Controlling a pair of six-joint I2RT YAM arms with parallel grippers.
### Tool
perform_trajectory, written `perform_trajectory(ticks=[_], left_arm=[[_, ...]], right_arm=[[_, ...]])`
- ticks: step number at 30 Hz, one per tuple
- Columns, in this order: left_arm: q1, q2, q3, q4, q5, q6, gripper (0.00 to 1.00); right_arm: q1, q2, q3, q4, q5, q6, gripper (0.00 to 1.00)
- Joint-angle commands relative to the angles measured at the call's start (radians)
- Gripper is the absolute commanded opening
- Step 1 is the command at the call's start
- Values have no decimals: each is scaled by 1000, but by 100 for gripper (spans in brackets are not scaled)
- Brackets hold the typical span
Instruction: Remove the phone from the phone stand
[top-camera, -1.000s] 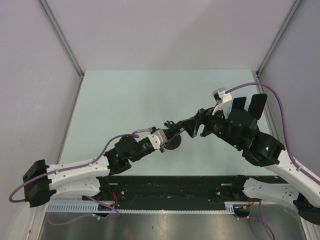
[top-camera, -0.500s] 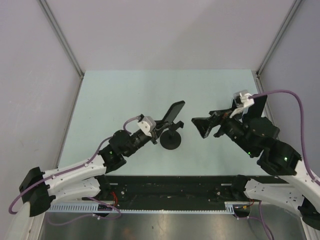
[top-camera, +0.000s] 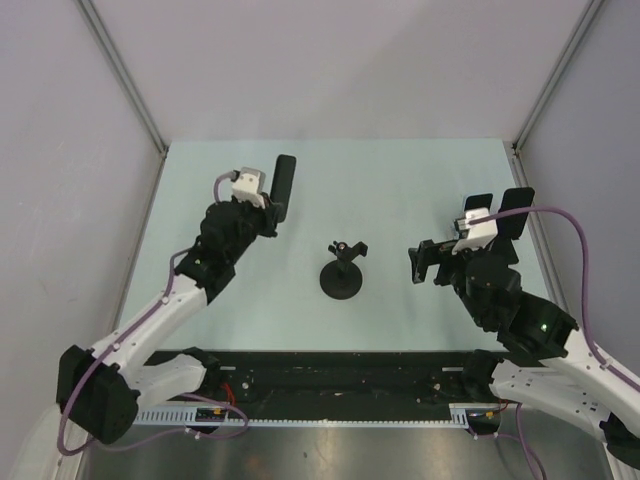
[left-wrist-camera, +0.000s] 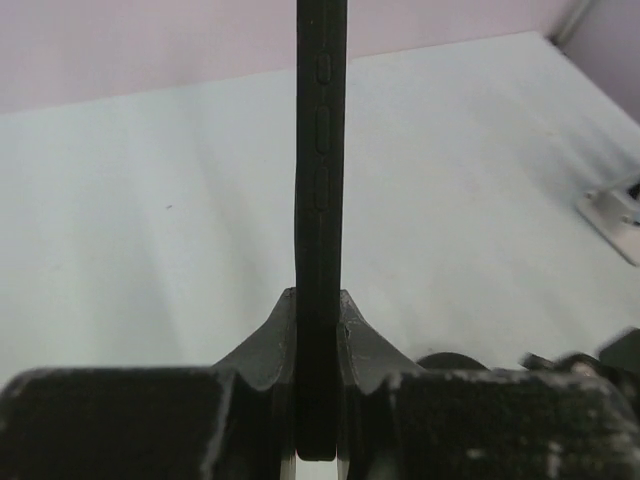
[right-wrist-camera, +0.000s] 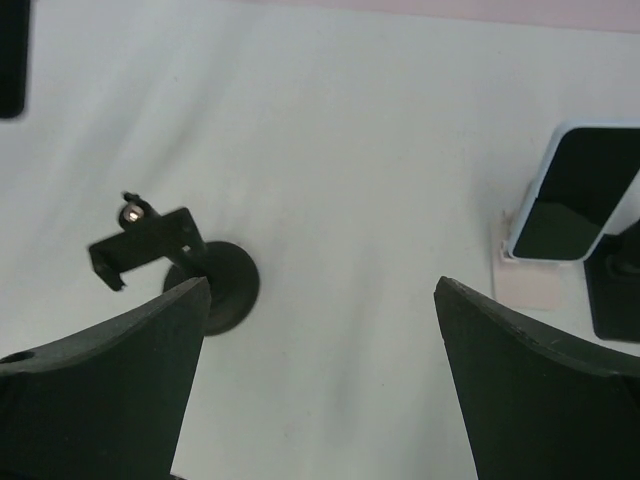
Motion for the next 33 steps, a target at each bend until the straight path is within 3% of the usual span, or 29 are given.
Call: perform_trajectory(ticks=[1, 4, 13, 18, 26, 33], left_arm=[[179, 88, 145, -101, 96, -38, 0], [324, 183, 196, -126, 201, -59, 1], [617, 473, 361, -183, 285, 13, 0], [718, 648, 446, -186, 338, 57, 1], [783, 866, 639, -218, 399, 171, 0], [879, 1024, 814, -352, 535, 192, 0]], right_arm=[[-10, -5, -60, 41, 86, -60, 100], [-13, 0, -77, 50, 88, -54, 100], [-14, -23, -89, 36, 51, -40, 100], [-14, -20, -92, 42, 19, -54, 100], [-16, -5, -98, 57, -44, -82, 100], [-21, 18, -101, 70, -96, -102, 100]])
